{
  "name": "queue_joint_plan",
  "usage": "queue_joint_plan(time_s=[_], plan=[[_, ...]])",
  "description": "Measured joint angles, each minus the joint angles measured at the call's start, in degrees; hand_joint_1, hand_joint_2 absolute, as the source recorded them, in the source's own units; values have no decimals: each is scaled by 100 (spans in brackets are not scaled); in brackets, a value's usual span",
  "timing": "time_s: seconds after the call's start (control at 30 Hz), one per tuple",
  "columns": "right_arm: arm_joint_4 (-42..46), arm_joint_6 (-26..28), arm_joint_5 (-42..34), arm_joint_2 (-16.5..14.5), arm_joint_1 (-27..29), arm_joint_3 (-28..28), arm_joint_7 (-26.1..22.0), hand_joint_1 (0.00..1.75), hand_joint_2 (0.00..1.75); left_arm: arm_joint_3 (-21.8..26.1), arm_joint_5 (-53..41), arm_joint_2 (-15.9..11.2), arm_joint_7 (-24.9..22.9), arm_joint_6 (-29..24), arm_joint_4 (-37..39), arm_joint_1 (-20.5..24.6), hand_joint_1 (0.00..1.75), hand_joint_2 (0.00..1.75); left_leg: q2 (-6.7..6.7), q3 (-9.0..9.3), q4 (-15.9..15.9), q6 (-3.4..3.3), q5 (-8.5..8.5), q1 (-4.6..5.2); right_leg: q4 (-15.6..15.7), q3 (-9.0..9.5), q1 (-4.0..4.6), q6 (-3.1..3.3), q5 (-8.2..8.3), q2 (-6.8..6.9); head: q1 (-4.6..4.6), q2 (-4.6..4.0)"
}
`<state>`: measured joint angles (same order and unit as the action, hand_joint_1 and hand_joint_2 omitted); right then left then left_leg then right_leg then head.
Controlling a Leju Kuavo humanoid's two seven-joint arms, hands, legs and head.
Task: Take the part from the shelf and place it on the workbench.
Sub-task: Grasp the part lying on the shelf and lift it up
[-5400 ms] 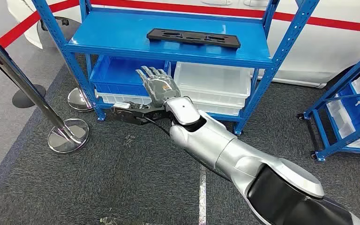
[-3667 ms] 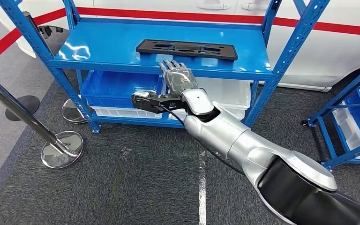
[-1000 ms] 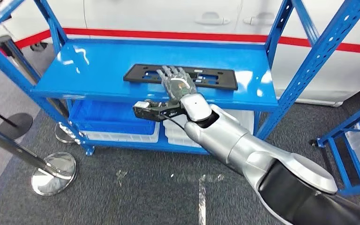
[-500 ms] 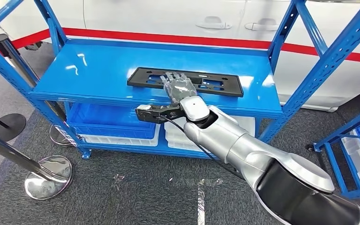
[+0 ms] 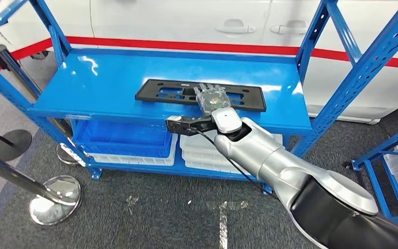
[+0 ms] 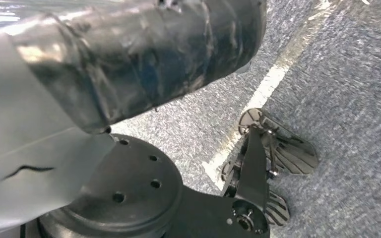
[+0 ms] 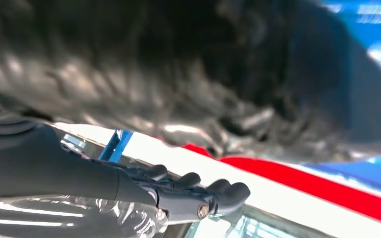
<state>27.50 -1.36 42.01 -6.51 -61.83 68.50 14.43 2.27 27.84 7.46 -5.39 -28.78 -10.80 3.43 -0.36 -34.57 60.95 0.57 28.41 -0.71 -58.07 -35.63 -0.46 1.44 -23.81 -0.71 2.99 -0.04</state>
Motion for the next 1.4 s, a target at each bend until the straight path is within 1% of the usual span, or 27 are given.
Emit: queue_joint_plan(time_s=[0.03,0.1,0.13,0.17,0.2,0.27,0.3,0.33,0.43,0.53,0.67,0.73,0.77,0.8,0.87,0.9,0.97,1.0,1.03,1.1,1.13,1.17,1.2,1.27,1.3,1.33,1.4], plan=[[-2,-1,1,1,4,0,0,0,0,0,1,1,5,-2,0,-1,0,0,4,-157,306,24,134,-8,13,32,-7,21,-12,5,9,0],[-8,-7,2,1,31,0,0,0,0,0,4,2,10,-3,0,-2,0,0,6,-582,1052,61,386,-15,14,72,-6,50,-49,12,20,0],[-12,-11,2,2,52,0,0,0,0,0,6,2,10,-3,0,-7,0,0,7,-744,1281,73,401,-18,11,93,-4,54,-71,11,19,0],[-17,-16,2,2,67,0,0,0,0,0,8,3,10,-3,0,-14,0,0,7,-813,1307,78,306,-19,7,117,-4,53,-95,8,20,0],[-21,-19,2,2,77,0,0,0,0,0,9,3,11,-3,0,-19,0,0,8,-767,1102,75,102,-20,0,149,-5,47,-123,2,20,0],[-26,-20,2,2,77,0,0,0,87,0,13,3,18,-4,0,-24,0,0,10,-468,339,49,-365,-17,-17,214,1,19,-190,-9,20,0],[-29,-19,3,3,73,0,0,0,131,0,19,3,22,-6,0,-20,0,0,9,-323,4,24,-483,-6,-31,227,11,-4,-221,-14,21,0],[-33,-19,4,5,71,0,0,0,131,0,27,3,25,-8,0,-13,0,0,7,-240,-181,-4,-515,5,-35,227,22,-31,-239,-16,20,0],[-46,-19,10,11,75,0,-1,0,0,0,42,3,24,-19,0,2,0,0,0,-188,-270,-93,-454,5,-22,222,40,-111,-271,-13,15,0],[-49,-19,15,13,76,0,-2,0,0,0,42,3,19,-29,0,-10,0,0,3,-143,-311,-135,-456,-27,-29,222,46,-155,-312,-8,14,0],[-49,-19,15,14,76,0,-2,0,0,0,43,3,18,-29,0,-11,0,0,3,-140,-313,-137,-456,-29,-35,218,41,-157,-316,-7,14,1],[-51,-17,15,22,72,0,-2,0,87,0,45,3,12,-33,0,-13,0,0,4,-99,-319,-186,-427,-21,-584,-50,32,-184,-544,6,3,1],[-56,-16,12,32,87,0,-3,0,131,0,46,4,7,-36,0,-14,0,0,0,-54,-314,-211,-386,-15,-903,-271,27,-192,-562,13,-3,0],[-61,-15,9,41,95,0,-4,0,175,0,48,8,4,-37,0,-9,0,0,-7,-1,-294,-216,-317,2,-905,-353,38,-177,-470,18,-9,0],[-69,-12,1,54,120,0,-8,0,175,1,50,17,5,-36,0,1,0,0,-22,70,-268,-164,-209,17,-387,-264,57,-112,-72,13,-8,0],[-70,-11,1,57,117,0,-8,0,175,2,50,22,9,-34,0,6,0,0,-25,85,-268,-125,-179,24,-78,-128,70,-76,30,8,-7,0],[-72,-10,0,62,119,0,-9,0,175,2,51,25,14,-33,0,5,0,0,-17,88,-247,-66,-134,17,-44,-89,45,-31,28,-1,-10,0],[-72,-11,0,63,115,0,-10,0,175,2,51,26,18,-32,0,3,0,0,-9,40,-127,-31,-60,16,-18,-56,30,-5,24,-1,3,0],[-70,-12,1,61,112,0,-15,0,175,2,52,25,22,-30,0,3,0,0,-2,-69,104,1,55,8,2,-21,13,20,17,2,15,0],[-74,-15,1,60,119,0,-31,0,175,2,56,26,26,-22,0,6,0,0,6,-456,820,54,327,-5,7,22,12,58,-18,11,39,0],[-77,-17,2,60,131,0,-41,0,175,2,57,27,26,-18,0,4,0,0,6,-647,1123,70,396,-11,5,38,13,67,-36,13,39,0],[-80,-18,1,61,145,0,-49,0,175,2,58,28,26,-16,0,-2,0,0,7,-769,1270,81,369,-13,3,58,14,70,-57,12,38,0],[-83,-19,1,61,155,0,-55,0,175,1,60,28,26,-14,0,-9,0,0,7,-780,1187,84,226,-15,-2,85,13,67,-81,8,39,0],[-86,-19,-1,61,165,0,-66,0,175,0,61,28,26,-14,0,-17,0,0,10,-541,511,66,-237,-17,-16,146,12,48,-138,-2,39,0],[-89,-20,-1,61,164,0,-73,0,175,0,64,27,26,-15,0,-16,0,0,11,-379,144,46,-397,-5,-31,163,25,28,-168,-7,40,0],[-92,-20,-3,62,167,0,-80,0,175,0,68,27,26,-17,0,-10,0,0,9,-266,-100,17,-468,6,-38,168,34,4,-190,-11,38,0],[-103,-21,-11,64,187,0,-96,0,175,0,76,27,28,-22,0,1,0,0,0,-183,-249,-41,-433,32,-38,166,53,-43,-213,-13,33,0]])
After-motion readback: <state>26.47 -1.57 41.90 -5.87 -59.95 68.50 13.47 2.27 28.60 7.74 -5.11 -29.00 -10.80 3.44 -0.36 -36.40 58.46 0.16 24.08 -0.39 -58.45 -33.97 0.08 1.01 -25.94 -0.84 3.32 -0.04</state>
